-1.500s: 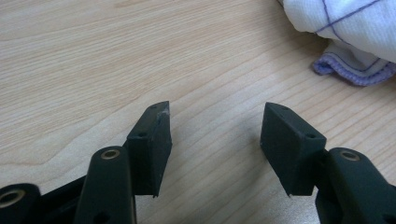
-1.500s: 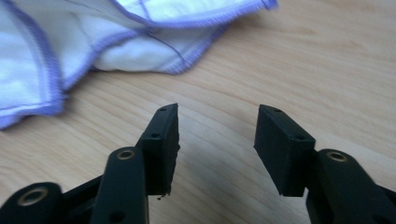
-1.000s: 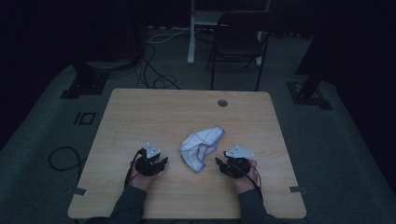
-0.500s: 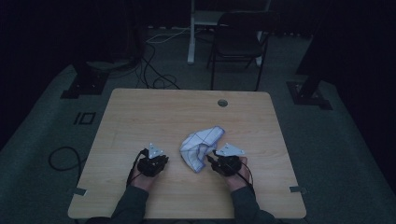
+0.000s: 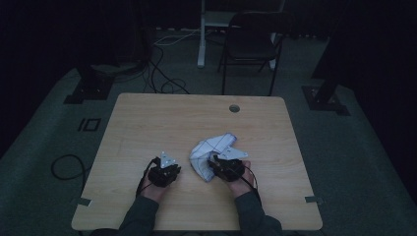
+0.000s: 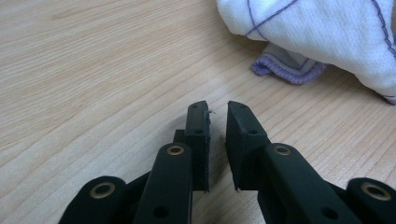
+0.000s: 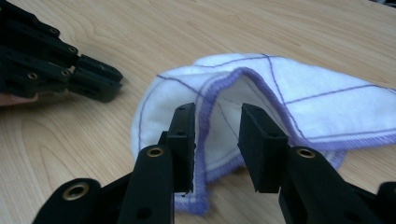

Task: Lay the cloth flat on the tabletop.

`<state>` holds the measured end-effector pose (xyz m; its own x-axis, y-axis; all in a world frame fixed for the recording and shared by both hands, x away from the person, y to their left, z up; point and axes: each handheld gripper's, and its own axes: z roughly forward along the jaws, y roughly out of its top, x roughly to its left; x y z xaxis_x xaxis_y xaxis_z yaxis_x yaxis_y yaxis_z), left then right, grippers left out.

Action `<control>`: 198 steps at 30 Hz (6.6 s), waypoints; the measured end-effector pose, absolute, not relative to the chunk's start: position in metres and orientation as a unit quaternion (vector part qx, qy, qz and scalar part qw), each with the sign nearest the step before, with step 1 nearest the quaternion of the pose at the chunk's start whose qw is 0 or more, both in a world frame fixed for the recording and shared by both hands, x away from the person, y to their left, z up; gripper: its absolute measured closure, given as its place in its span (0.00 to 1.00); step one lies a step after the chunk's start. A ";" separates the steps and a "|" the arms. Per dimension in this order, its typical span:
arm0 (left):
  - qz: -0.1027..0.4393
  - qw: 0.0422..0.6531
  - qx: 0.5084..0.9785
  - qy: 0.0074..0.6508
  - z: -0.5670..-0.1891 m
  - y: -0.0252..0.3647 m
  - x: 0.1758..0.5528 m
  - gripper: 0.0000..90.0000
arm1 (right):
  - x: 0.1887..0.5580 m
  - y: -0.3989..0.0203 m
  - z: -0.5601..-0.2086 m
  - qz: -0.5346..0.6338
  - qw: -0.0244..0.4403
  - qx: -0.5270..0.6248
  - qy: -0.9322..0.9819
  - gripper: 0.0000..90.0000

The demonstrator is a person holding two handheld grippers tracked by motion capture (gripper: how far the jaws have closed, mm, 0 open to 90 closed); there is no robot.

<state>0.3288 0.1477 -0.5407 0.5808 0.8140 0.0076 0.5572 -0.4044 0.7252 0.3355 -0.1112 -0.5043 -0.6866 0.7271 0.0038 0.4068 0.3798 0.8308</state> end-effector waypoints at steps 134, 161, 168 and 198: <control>0.293 0.360 0.744 0.481 -0.474 0.189 0.419 0.99 | 0.388 -0.202 -0.481 0.399 0.293 0.448 0.744 0.99; 0.280 0.363 0.779 0.427 -0.479 0.154 0.392 0.83 | 0.431 -0.210 -0.504 0.355 0.238 0.502 0.752 0.82; 0.236 0.364 0.826 0.359 -0.498 0.103 0.356 0.81 | 0.392 -0.187 -0.492 0.392 0.245 0.445 0.767 0.84; 0.257 0.315 0.840 0.359 -0.516 0.072 0.357 0.96 | 0.384 -0.144 -0.532 0.352 0.219 0.387 0.824 0.96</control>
<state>0.3568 0.0720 -0.5158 0.6105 0.7647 0.2062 0.4412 -0.5445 0.7133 0.3835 -0.1441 -0.5316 -0.6043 0.7919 -0.0883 0.4838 0.4527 0.7490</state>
